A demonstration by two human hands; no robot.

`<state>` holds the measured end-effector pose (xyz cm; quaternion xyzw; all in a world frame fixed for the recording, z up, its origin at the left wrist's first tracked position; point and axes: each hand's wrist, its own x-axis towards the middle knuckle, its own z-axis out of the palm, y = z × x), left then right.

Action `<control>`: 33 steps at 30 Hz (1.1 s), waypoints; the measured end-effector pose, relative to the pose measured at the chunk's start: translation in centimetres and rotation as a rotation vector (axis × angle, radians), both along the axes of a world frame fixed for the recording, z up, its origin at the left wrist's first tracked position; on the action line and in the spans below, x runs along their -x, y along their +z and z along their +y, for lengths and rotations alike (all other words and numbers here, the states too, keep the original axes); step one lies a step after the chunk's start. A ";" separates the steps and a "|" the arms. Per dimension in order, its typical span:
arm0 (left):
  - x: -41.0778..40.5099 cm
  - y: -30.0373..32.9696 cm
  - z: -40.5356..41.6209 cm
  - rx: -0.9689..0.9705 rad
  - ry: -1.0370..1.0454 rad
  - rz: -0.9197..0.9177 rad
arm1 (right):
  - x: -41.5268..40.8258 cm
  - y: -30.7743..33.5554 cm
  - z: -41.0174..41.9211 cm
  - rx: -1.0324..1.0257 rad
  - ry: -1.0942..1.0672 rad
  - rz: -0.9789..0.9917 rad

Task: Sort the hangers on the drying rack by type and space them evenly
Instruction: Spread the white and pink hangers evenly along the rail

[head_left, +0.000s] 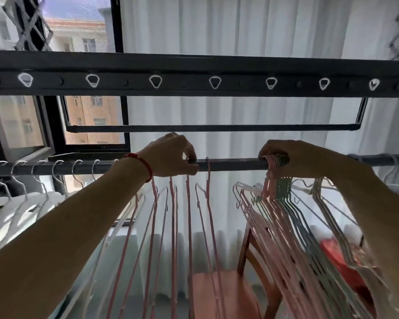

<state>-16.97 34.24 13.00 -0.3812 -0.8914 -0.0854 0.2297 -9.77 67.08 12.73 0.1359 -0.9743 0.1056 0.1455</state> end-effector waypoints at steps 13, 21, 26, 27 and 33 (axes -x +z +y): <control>0.4 -0.3 0.2 -0.034 -0.005 -0.007 | -2.3 0.5 1.2 0.029 -0.120 0.040; 0.4 -0.4 -1.2 -0.033 0.011 -0.020 | -0.4 0.1 -6.0 -0.071 0.026 0.096; 0.5 -0.2 -2.5 -0.036 0.024 -0.037 | 1.1 -0.1 -9.3 -0.170 0.090 0.149; 0.4 -0.1 -2.8 -0.035 0.026 -0.046 | 1.4 -0.1 -9.8 -0.185 0.091 0.161; 0.1 0.0 -3.7 -0.028 0.047 -0.058 | 2.3 0.3 -12.3 -0.233 0.081 0.184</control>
